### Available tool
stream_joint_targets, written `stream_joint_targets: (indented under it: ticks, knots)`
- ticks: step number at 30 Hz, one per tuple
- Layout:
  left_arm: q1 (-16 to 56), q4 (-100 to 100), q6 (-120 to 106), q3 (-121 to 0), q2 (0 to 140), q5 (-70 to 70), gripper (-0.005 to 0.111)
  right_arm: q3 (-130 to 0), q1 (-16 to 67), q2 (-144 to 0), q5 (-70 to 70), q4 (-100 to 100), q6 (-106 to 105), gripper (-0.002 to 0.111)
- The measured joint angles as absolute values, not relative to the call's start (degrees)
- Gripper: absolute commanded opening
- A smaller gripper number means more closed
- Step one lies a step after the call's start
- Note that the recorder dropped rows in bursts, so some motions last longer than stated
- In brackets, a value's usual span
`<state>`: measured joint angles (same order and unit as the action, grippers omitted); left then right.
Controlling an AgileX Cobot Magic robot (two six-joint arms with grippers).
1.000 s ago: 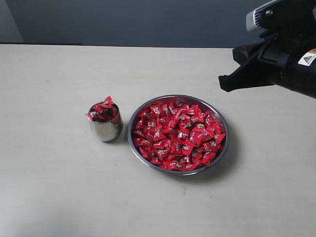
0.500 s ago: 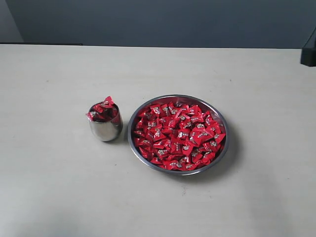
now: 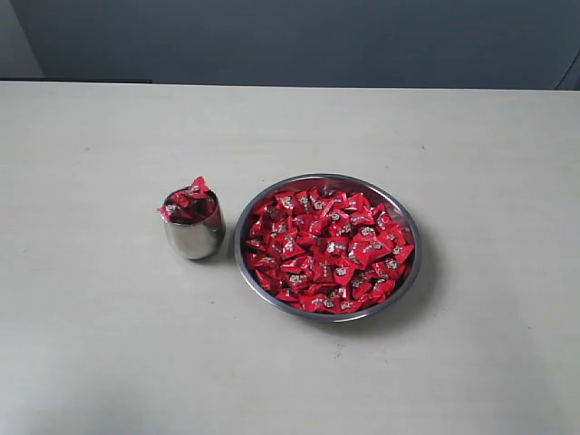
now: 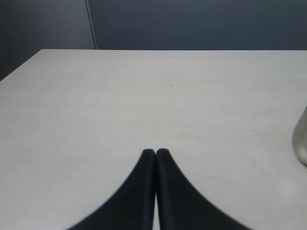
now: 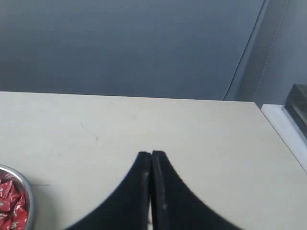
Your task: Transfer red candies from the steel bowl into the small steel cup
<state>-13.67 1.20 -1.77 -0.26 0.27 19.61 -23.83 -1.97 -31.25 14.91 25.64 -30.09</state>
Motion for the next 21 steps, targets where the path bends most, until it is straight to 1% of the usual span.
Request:
stream_joint_targets:
  ticks: [9, 17, 21]
  knots:
    - [-13.67, 1.2, -1.77, -0.26, 0.27, 19.61, 0.0, -14.48, -2.01, -18.76, 12.72, 23.96, -29.99, -0.001]
    - [-13.67, 1.2, -1.77, -0.26, 0.27, 19.61, 0.0, -13.03, -2.01, -17.69, 12.25, 23.59, -29.99, -0.001]
    - [-13.67, 1.2, -1.77, -0.26, 0.27, 19.61, 0.0, -11.12, -2.01, -15.12, 11.44, 17.63, -24.57, -0.001]
